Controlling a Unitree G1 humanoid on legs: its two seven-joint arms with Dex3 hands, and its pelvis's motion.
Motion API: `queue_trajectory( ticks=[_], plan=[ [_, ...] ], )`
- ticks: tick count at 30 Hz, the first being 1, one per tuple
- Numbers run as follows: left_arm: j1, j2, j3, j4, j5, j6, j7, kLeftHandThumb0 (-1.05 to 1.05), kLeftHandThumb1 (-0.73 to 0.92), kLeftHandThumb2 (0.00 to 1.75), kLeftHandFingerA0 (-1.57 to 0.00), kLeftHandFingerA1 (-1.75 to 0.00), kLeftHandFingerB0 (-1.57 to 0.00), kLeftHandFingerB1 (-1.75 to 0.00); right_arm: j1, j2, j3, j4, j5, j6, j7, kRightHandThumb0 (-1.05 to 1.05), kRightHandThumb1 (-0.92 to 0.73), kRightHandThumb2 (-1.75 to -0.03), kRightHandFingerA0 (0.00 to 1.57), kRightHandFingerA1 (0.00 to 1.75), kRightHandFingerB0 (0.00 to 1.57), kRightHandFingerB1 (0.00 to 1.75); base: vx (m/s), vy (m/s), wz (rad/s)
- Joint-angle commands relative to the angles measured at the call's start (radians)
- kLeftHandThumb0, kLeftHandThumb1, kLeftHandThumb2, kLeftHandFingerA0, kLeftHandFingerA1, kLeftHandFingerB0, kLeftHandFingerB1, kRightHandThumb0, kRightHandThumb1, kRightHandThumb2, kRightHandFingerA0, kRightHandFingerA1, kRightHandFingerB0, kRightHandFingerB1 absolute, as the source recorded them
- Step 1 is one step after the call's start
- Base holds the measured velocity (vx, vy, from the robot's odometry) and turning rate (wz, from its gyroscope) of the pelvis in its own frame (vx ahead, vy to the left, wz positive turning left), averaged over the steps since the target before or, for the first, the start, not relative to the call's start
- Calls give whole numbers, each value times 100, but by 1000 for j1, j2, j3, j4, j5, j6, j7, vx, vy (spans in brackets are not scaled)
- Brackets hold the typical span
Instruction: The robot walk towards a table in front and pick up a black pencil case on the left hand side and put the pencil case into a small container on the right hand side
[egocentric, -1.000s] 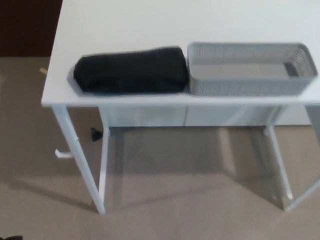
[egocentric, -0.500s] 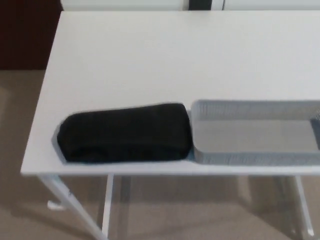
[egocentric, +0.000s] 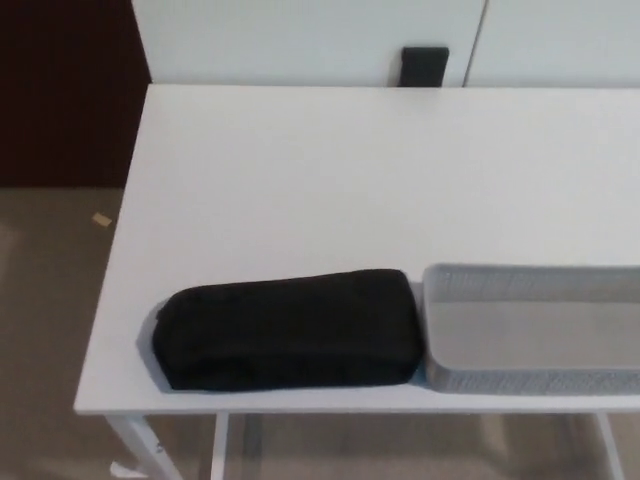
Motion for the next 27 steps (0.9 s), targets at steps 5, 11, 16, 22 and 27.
queue_trajectory(
  ticks=[5,11,16,22,27],
  plan=[
    [-1,-1,7,2,-3,4,0,-10,39,83,-27,-54,-16,-48,2,-8,-7,3,7,0,-3,-35,-61,-58,51,37,41,35,-5,-59,-3],
    [-1,0,8,4,-1,-6,4,-12,38,82,-28,-54,-16,-48,-7,-11,-2,13,-1,-3,-10,-35,-61,-58,51,37,41,36,11,11,-5],
    [-7,-1,16,-10,-8,4,-6,-12,38,83,-27,-54,-16,-48,-11,-9,-8,11,9,-8,-2,-35,-61,-58,52,38,41,36,-7,181,-10],
    [-21,2,15,-8,2,14,5,-13,38,83,-29,-55,-15,-48,-17,-5,-11,8,10,2,-4,-35,-60,-58,52,38,40,35,-37,62,7],
    [-30,11,9,-12,11,26,7,-15,38,83,-29,-54,-14,-48,-24,-1,-19,12,21,-3,6,-34,-60,-58,53,39,40,36,-37,-67,3]
  ],
)
